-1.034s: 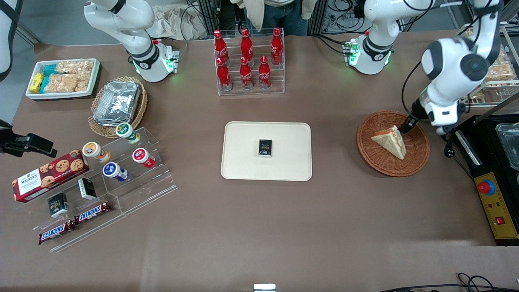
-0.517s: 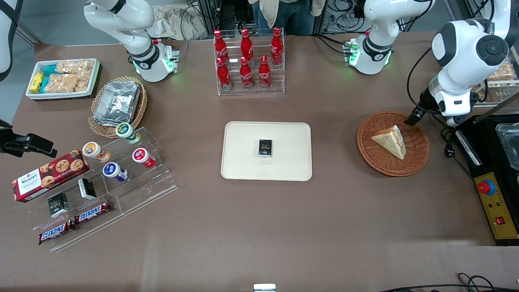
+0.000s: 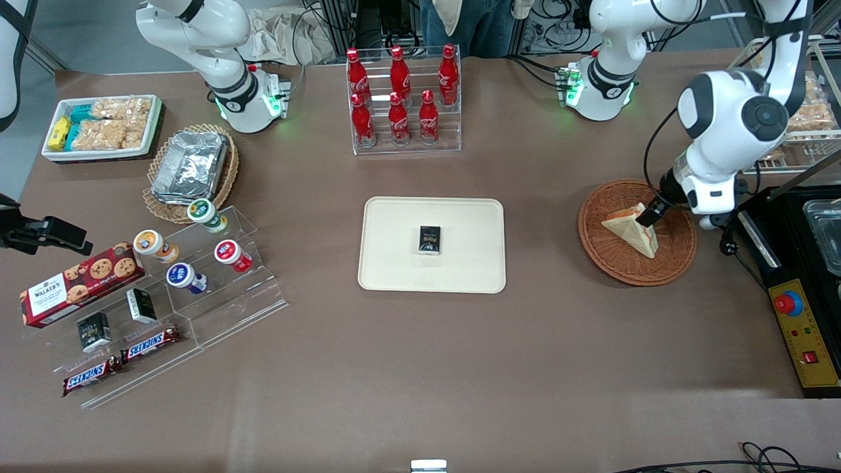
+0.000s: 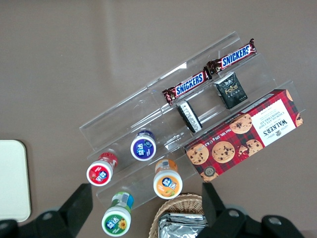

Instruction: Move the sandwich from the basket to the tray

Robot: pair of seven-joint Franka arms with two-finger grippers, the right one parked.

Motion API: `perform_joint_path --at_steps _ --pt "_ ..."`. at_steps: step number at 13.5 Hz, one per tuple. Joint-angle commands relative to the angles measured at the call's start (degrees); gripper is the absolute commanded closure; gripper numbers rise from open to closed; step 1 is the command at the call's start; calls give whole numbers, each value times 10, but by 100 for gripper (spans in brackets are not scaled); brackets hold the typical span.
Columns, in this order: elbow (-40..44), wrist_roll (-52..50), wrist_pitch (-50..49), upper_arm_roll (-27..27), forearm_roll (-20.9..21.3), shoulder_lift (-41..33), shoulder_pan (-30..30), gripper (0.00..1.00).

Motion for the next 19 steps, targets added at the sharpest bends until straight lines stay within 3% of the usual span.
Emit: perform_joint_path --at_steps 1,15,16,18,19 --pt "4 -6 23 -3 -8 31 -2 0" --pt "-23 -7 142 -3 -8 128 -1 3" --pt "-24 -7 146 -2 -8 129 0 15" --pt "-23 -3 145 -2 -7 135 0 59" --pt "-24 -1 145 -2 -6 136 0 86"
